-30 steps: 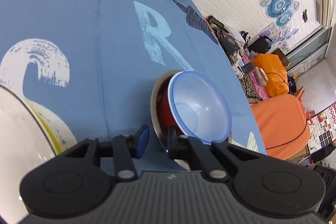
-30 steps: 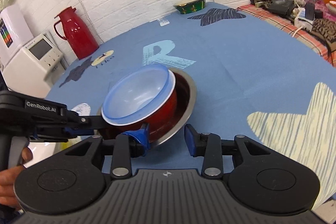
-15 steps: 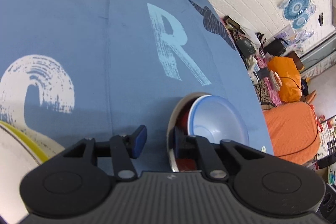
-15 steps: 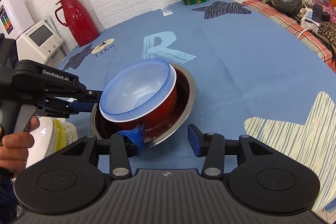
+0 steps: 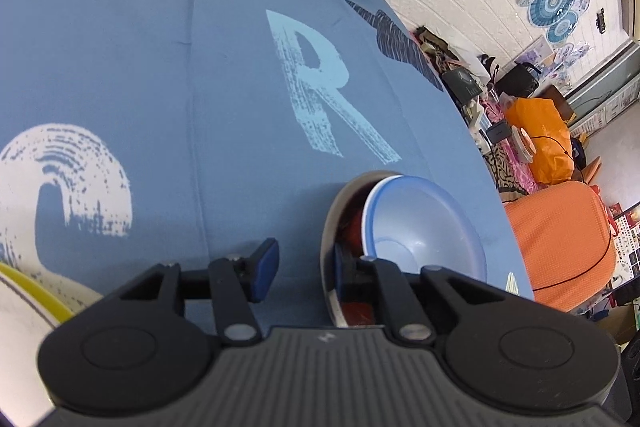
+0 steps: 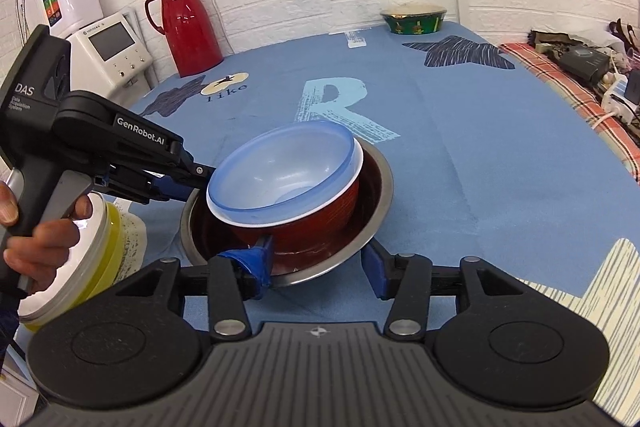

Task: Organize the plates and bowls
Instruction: 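Carry the bowl stack with the left gripper toward the plate stack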

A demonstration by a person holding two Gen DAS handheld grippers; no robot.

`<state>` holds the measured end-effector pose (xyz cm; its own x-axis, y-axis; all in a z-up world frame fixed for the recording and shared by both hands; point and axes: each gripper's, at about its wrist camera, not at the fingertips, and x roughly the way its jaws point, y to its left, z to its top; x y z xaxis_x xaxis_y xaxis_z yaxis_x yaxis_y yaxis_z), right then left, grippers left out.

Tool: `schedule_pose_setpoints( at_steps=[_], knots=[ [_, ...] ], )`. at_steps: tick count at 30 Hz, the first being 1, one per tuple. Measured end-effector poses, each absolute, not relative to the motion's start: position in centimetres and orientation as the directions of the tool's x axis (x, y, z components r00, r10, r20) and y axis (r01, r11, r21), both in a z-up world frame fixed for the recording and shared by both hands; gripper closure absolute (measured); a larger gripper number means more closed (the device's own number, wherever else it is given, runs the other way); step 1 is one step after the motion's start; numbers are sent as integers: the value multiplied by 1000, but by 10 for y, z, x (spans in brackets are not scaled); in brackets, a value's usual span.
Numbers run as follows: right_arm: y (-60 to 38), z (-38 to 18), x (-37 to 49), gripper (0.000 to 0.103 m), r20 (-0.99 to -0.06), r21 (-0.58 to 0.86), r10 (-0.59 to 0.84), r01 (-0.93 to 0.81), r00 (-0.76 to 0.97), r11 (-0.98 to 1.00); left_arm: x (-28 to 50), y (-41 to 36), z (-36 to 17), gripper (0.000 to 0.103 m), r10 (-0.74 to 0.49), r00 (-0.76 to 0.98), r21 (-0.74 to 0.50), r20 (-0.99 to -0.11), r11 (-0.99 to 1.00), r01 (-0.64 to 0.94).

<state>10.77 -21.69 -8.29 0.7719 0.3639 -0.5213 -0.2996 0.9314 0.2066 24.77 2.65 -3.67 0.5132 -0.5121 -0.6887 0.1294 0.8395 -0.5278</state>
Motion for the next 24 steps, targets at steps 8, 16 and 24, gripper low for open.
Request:
schedule_pose_setpoints(
  at_steps=[8,16,24],
  knots=[
    [-210,-81,108,68,-485,152,344,-310,804,939,242,3,-38,103,-528,479,-474,-702,847,240],
    [-233,-87,123,68,-500,340,416,-269,760,901,263,14,-35,92,-531,500,-537,-685,831,147],
    [-233,-89,128,65,-503,353,443,-292,742,889,290,12,-38,47,-466,516,-485,-718,868,109]
  ],
)
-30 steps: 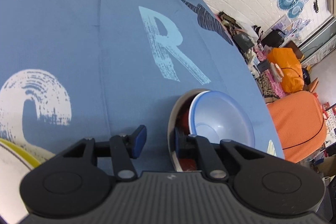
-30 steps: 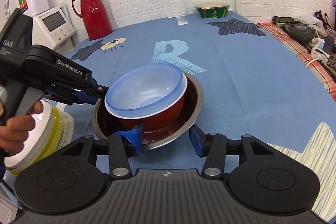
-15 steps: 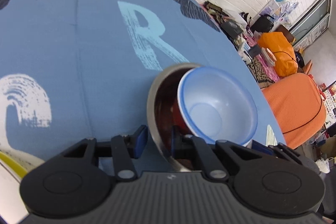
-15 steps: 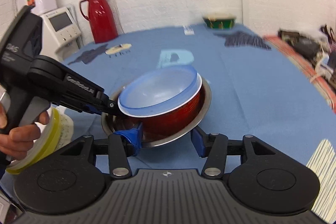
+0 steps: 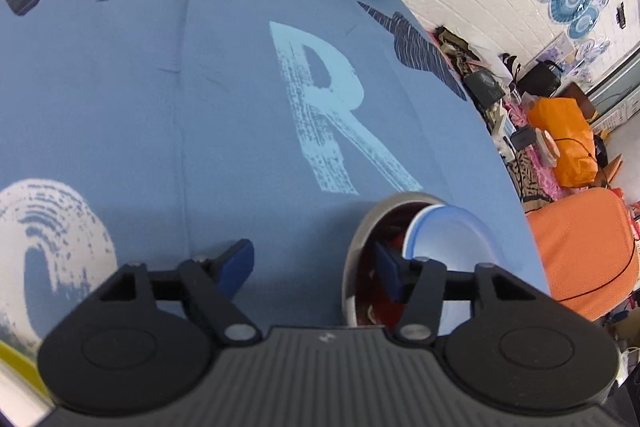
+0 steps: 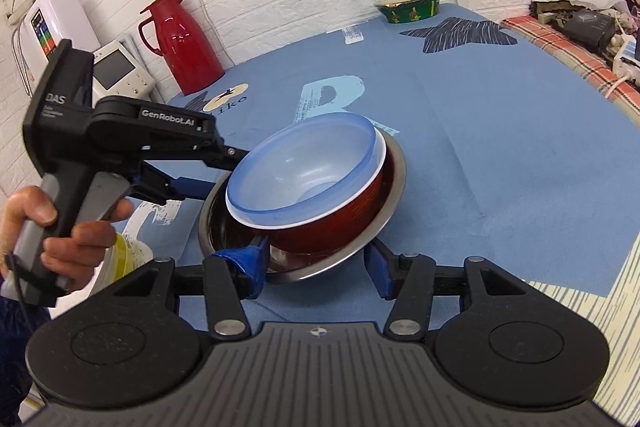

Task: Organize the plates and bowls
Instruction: 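Carry the bowl stack with the left gripper toward the plate stack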

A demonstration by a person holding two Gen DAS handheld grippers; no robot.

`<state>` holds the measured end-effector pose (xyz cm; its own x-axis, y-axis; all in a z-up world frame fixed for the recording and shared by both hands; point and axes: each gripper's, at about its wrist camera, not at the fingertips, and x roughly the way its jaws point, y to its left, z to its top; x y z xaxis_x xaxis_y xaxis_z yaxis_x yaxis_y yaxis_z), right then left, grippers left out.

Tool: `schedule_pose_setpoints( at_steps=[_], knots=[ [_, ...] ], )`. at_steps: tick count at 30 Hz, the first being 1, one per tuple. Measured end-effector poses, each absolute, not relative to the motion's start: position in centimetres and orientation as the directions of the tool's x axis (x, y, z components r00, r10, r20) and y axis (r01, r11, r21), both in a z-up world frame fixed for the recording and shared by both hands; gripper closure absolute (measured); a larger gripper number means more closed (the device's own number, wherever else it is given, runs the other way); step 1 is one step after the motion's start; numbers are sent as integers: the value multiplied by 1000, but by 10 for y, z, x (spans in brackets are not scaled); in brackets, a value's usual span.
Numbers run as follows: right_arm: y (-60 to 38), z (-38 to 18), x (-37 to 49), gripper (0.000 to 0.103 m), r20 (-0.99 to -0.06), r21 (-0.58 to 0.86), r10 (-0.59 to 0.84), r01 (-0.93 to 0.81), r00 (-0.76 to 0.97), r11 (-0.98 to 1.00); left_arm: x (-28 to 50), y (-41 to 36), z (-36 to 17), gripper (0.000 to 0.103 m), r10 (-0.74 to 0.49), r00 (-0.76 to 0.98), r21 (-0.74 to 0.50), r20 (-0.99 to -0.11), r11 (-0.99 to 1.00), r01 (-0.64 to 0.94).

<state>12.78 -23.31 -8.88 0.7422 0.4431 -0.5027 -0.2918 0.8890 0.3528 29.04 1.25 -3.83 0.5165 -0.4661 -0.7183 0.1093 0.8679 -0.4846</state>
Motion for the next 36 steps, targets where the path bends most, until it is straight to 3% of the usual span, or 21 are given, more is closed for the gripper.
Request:
schedule_pose_setpoints(
  at_steps=[3,5,6,7,8,18,24,32,36],
  knots=[
    [-233,-89,129,62,-501,349,449,-302,739,887,294,11,-39,49,-473,521,-479,-711,868,134],
    [-234,-90,130,62,-499,345,450,-307,740,887,296,10,-39,74,-507,503,-498,-700,851,165],
    [-235,-90,130,61,-496,343,452,-310,741,887,296,10,-40,82,-531,487,-512,-693,839,186],
    [-235,-90,129,61,-493,340,452,-314,743,887,297,6,-43,100,-559,450,-525,-696,824,213],
    [-235,-90,130,61,-489,335,451,-317,746,888,296,1,-46,103,-580,422,-537,-697,812,231],
    [-222,-88,131,61,-479,217,410,-348,776,912,281,-15,-35,103,-519,487,-429,-702,855,293],
    [-231,-88,139,61,-456,294,424,-318,783,902,283,-9,-34,103,-522,492,-442,-697,852,280],
    [-229,-88,147,60,-470,290,423,-317,775,903,286,-5,-38,103,-528,485,-468,-697,848,250],
    [-220,-88,141,60,-456,213,390,-327,800,921,279,-7,-32,103,-510,528,-431,-679,859,276]
  ],
)
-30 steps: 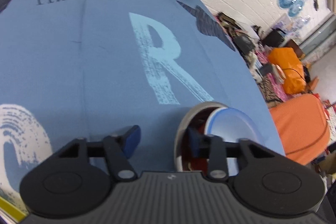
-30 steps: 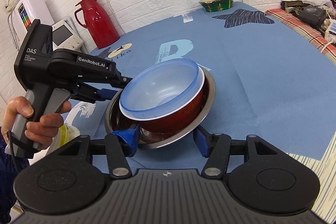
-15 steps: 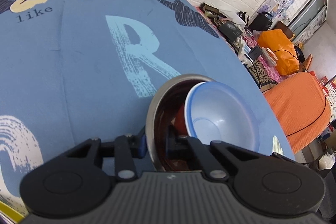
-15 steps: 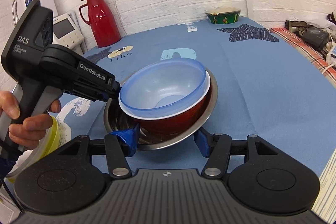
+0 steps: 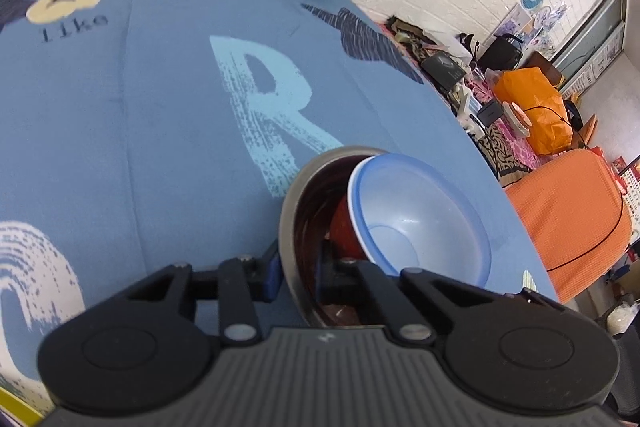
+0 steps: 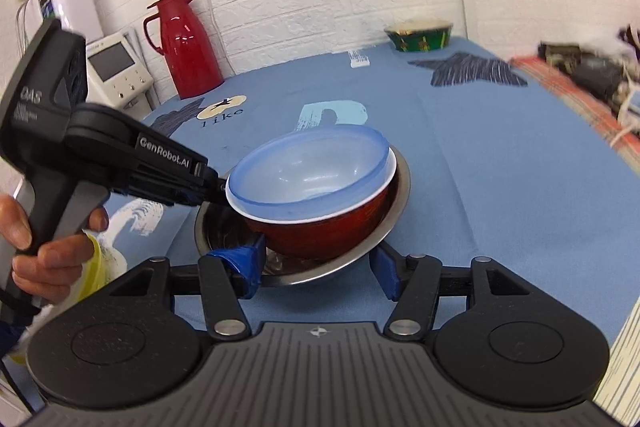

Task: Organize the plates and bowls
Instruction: 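Carry the bowl stack with the left gripper toward the plate stack, then lower the bowl stack onto the white plate stack with the left gripper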

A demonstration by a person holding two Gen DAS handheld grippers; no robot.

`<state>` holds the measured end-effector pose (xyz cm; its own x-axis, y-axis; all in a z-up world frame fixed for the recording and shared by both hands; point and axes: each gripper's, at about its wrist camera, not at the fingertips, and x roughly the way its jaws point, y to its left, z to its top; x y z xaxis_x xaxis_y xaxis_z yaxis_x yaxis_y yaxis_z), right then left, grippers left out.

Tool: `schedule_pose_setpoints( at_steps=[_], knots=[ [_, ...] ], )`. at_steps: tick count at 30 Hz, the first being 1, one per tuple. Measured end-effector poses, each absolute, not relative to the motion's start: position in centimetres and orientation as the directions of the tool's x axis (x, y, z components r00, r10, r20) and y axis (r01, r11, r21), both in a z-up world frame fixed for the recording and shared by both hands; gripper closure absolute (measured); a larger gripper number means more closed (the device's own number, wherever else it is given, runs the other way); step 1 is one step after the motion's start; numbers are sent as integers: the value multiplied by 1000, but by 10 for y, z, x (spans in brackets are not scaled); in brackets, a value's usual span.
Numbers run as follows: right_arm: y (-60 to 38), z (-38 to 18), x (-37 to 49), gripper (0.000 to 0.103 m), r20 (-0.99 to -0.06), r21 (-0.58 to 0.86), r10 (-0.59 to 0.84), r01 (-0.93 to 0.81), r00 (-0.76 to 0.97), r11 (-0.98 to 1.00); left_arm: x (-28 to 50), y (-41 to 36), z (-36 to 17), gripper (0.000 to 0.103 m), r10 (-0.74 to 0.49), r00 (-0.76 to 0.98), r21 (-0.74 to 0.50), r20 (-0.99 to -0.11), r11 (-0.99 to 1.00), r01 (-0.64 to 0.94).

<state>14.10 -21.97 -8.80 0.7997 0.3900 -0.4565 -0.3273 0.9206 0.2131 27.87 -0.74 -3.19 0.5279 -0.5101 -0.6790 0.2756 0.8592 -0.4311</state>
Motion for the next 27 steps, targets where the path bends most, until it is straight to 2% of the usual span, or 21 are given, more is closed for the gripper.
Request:
schedule_pose_setpoints(
  at_steps=[4,14,19,27],
  knots=[
    [-219,-85,139,60,-432,197,389,-336,814,921,279,-3,-29,103,-515,535,-438,-670,856,276],
    [-193,-61,133,60,-446,173,424,-389,788,905,250,28,-6,103,-475,590,-425,-654,875,233],
    [-158,-46,120,59,-473,136,471,-466,745,874,212,64,12,103,-412,634,-379,-655,904,197],
    [-89,-29,84,59,-453,90,574,-605,682,791,138,134,25,103,-274,690,-308,-670,948,77]
  ],
)
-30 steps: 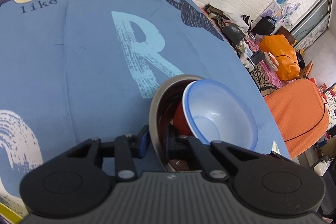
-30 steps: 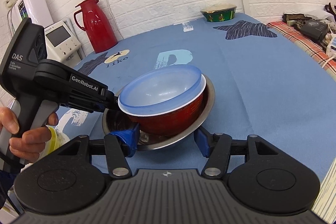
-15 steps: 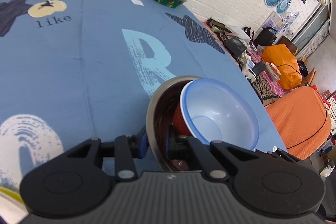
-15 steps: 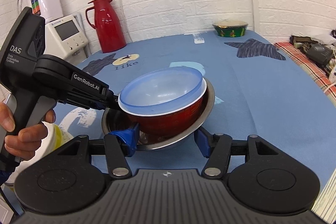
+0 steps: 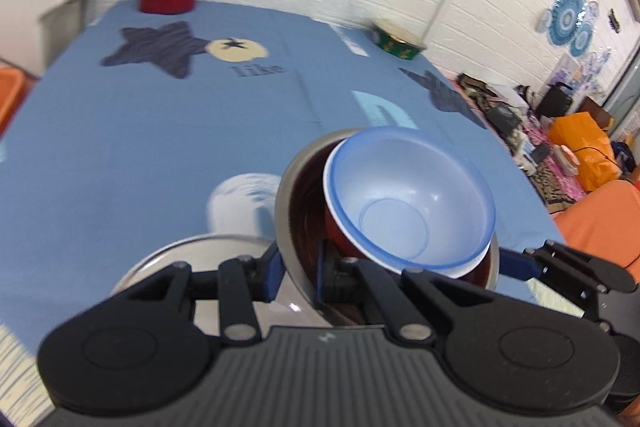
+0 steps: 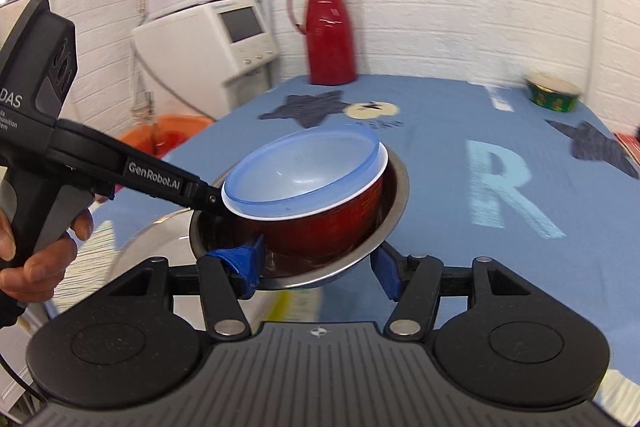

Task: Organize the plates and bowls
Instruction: 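Lower the bowl stack onto the white plate stack with the left gripper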

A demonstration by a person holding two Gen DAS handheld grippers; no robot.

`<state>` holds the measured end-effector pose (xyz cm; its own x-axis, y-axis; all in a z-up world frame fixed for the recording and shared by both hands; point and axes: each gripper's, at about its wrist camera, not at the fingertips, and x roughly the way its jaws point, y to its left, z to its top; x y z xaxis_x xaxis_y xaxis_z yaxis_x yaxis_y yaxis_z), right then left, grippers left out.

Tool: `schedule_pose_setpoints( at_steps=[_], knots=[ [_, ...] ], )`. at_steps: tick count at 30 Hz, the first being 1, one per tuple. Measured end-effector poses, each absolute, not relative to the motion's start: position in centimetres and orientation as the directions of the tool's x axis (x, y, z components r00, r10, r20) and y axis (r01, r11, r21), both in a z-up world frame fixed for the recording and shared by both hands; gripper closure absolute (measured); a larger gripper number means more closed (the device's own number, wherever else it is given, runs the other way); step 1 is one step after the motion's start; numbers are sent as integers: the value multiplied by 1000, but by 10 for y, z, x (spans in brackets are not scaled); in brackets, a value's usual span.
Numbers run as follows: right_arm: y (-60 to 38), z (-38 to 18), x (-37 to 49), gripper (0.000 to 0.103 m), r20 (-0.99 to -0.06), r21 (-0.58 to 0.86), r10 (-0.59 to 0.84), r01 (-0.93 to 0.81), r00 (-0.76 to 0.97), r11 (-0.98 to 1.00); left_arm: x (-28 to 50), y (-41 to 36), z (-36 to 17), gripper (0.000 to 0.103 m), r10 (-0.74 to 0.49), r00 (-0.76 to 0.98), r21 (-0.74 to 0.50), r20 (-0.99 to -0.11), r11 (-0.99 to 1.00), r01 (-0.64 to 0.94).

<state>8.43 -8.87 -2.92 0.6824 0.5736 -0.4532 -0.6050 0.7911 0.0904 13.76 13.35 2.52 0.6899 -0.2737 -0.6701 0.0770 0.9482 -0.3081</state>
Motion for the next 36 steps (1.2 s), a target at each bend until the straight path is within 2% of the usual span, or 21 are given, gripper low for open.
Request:
schedule_pose_setpoints(
  at_steps=[8,16,27,28,30,32,36],
  knots=[
    [-43,-45,59,58,-472,124,646,-680,600,723,82,180,16,103,-167,699,-266,-695,963,-34],
    [-36,-63,54,57,-535,144,630,-674,563,725,70,184,-13,103,-176,670,-286,-722,956,-57],
    [-36,-63,55,57,-549,179,635,-666,543,724,69,187,-5,103,-133,711,-264,-691,961,-76],
    [-36,-61,56,57,-554,177,632,-666,541,725,68,189,-3,101,-128,717,-264,-685,961,-80],
    [-36,-60,55,57,-561,167,624,-664,544,729,66,192,1,88,-108,726,-253,-680,963,-94],
    [-36,-58,56,57,-565,161,617,-660,548,734,64,195,4,59,-80,731,-239,-678,964,-116],
    [-39,-54,52,56,-577,143,585,-635,569,759,55,204,12,44,-72,773,-266,-630,956,-127]
  ],
)
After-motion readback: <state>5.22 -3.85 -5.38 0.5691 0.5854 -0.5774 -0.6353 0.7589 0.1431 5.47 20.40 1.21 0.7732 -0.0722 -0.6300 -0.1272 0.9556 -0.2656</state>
